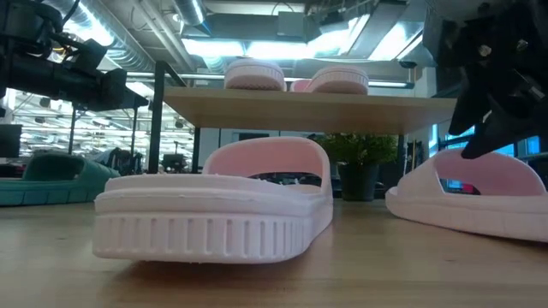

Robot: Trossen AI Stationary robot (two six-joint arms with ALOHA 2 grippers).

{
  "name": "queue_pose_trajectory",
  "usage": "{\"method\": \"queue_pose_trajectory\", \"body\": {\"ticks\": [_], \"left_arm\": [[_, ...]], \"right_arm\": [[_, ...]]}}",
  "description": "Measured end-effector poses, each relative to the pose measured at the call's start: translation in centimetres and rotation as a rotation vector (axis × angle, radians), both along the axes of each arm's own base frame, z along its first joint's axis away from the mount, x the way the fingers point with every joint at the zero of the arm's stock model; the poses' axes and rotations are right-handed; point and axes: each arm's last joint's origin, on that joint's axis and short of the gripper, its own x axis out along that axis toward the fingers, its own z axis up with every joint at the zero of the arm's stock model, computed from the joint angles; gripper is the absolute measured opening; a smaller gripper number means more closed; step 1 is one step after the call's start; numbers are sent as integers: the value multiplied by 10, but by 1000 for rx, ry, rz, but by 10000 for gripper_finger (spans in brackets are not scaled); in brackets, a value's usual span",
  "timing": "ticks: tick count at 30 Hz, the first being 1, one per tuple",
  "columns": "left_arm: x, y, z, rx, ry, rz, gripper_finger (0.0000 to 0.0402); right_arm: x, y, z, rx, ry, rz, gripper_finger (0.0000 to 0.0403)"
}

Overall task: Pick and place slides into the shelf
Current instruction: Put the pink slide under the shelf

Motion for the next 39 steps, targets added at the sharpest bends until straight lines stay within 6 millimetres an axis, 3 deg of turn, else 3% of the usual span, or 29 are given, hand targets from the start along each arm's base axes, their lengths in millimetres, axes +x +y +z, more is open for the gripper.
{"method": "queue_pose_trajectory", "body": {"ticks": [5,10,17,20,25,31,39], "left_arm": [[0,0,0,0,0,0,159],[0,0,0,0,0,0,159],[0,0,0,0,0,0,159],[0,0,0,0,0,0,159],[0,0,0,0,0,0,159],[0,0,0,0,-1,0,159],[0,0,0,-1,-1,0,159]], "right_arm": [[0,0,0,-2,1,1,183],[2,2,3,8,-9,1,194],[17,15,29,91,-54,46,194],[23,24,47,228,-61,-5,194],[26,43,76,509,-196,-289,195],[12,77,88,660,-258,-252,195],[-15,102,75,653,-381,-270,195]]}}
